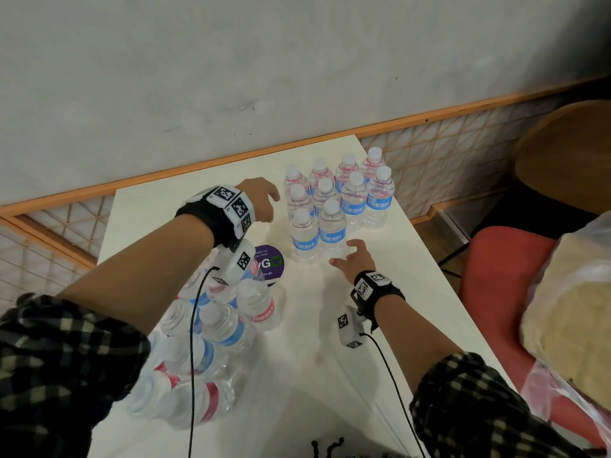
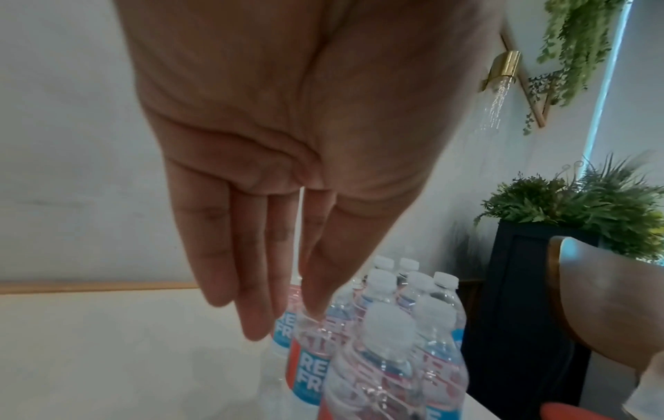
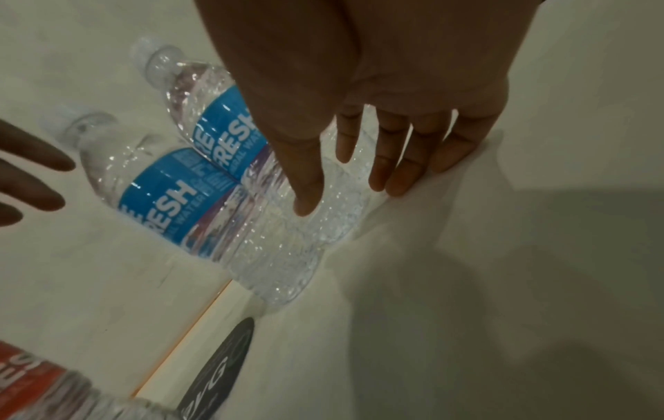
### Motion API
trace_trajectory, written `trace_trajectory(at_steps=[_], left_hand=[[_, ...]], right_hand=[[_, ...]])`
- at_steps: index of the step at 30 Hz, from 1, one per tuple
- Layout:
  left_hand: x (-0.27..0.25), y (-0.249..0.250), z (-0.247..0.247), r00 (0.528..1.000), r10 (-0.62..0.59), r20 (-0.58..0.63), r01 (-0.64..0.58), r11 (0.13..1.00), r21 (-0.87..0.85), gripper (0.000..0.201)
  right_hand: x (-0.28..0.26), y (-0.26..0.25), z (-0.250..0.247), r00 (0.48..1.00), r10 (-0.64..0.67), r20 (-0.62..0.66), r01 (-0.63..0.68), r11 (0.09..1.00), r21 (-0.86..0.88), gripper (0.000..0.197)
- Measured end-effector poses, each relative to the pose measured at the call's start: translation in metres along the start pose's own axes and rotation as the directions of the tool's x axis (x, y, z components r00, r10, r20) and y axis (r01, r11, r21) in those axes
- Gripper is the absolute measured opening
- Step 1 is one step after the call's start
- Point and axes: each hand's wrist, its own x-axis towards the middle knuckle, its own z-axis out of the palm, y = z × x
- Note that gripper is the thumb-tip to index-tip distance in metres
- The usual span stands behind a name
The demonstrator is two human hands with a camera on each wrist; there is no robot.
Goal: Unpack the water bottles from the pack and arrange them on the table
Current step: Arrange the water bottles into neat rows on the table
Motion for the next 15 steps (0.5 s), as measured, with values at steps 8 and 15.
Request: trace_trajectory(at_steps=[8, 15], left_hand=[[-0.044, -0.026, 0.011, 0.976, 0.092, 0.199, -0.117, 0.986, 0.118, 0.042], [-0.088, -0.024, 0.038, 0.875, 0.188, 0.447, -0.331, 0.905, 0.268, 0.052]], right_hand=[[-0.042, 0.008, 0.005, 0.993, -0.015, 0.121, 0.029, 0.993, -0.111, 0.035], [-0.089, 0.018, 0.016, 0.994, -0.045, 0.102, 0.050, 0.998, -0.039, 0.027]])
